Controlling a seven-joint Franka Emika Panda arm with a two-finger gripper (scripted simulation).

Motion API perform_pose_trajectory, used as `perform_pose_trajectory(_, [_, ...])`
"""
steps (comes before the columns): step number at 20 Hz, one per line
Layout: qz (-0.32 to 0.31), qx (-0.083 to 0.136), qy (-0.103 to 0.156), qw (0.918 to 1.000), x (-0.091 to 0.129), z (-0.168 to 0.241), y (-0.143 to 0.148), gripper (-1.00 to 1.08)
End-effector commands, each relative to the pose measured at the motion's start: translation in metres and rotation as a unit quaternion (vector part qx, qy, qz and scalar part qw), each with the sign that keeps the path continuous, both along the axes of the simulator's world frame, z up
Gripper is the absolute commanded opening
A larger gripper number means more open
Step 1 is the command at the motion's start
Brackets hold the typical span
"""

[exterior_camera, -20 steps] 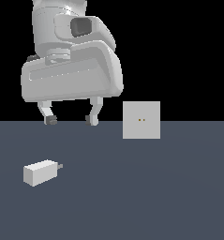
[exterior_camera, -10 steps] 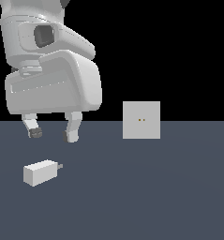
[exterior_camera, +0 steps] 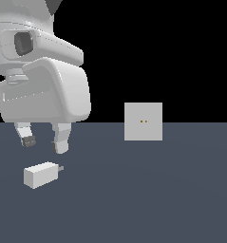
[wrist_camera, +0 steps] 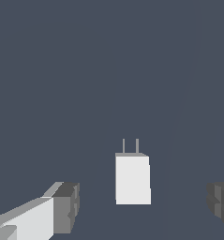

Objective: Plug the charger into the wall socket.

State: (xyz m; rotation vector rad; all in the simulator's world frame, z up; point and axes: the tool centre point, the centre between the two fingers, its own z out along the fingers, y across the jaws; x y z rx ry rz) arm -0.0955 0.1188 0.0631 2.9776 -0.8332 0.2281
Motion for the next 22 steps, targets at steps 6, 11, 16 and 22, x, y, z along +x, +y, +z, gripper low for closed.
perform_pose_trajectory(6, [-0.002,0.0,0.0,1.0,0.0,-0.003,0.001,1.0])
perform_pose_trajectory(11, [-0.002,0.0,0.0,1.0,-0.001,-0.017,0.001,1.0])
perform_pose_trajectory(16, [-0.003,0.0,0.0,1.0,-0.001,-0.039,0.001,1.0])
perform_pose_trajectory(22, [-0.003,0.0,0.0,1.0,0.0,-0.051,0.001,1.0])
